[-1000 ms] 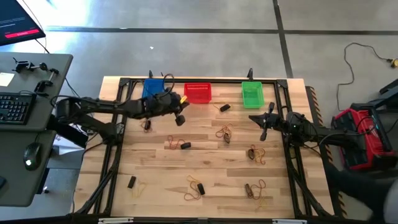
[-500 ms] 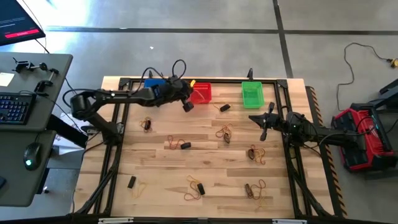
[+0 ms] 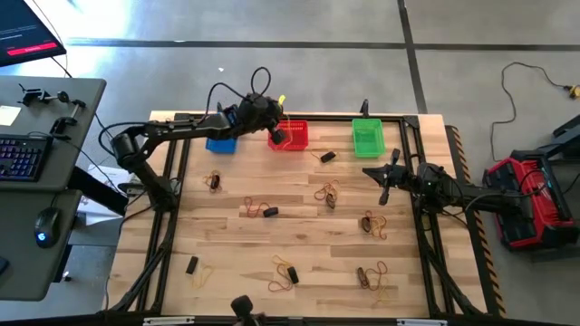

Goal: Sort rubber bands into baskets
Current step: Put the yellow rubberband into the orange bin

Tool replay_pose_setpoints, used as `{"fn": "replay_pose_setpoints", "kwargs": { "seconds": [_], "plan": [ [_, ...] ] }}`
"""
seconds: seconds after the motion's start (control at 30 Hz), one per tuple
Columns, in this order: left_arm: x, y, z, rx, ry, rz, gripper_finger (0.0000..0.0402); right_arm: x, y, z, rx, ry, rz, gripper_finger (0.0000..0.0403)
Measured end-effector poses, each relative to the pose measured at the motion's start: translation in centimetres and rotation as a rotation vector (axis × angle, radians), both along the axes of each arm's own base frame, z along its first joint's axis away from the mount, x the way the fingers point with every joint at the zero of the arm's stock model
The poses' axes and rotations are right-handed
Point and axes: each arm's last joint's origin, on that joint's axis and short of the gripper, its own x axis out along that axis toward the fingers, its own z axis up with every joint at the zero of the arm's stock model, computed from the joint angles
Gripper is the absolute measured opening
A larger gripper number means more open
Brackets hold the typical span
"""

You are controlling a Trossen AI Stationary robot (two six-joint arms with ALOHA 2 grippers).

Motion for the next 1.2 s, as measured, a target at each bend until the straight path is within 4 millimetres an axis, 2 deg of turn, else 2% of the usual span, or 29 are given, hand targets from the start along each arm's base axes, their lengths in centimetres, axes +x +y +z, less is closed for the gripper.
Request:
{"fn": "replay_pose_setpoints", "kwargs": {
  "seconds": [0.27,0.7,1.0,1.2],
  "plan": [
    [0.6,1.2,0.9,-0.003,-0.039,-0.018,0.0,0.0,0.0,0.0,0.0,0.0,0.0,0.0],
    [0.8,2.9,-1.3,-0.008,0.008,0.006,0.0,0.0,0.0,0.0,0.0,0.0,0.0,0.0],
    [1.3,3.6,-3.9,-0.052,0.114,-0.034,0.0,0.0,0.0,0.0,0.0,0.0,0.0,0.0],
    [2.3,4.4,-3.5,-0.158,0.228,-0.135,0.0,0.0,0.0,0.0,0.0,0.0,0.0,0.0]
  ]
}}
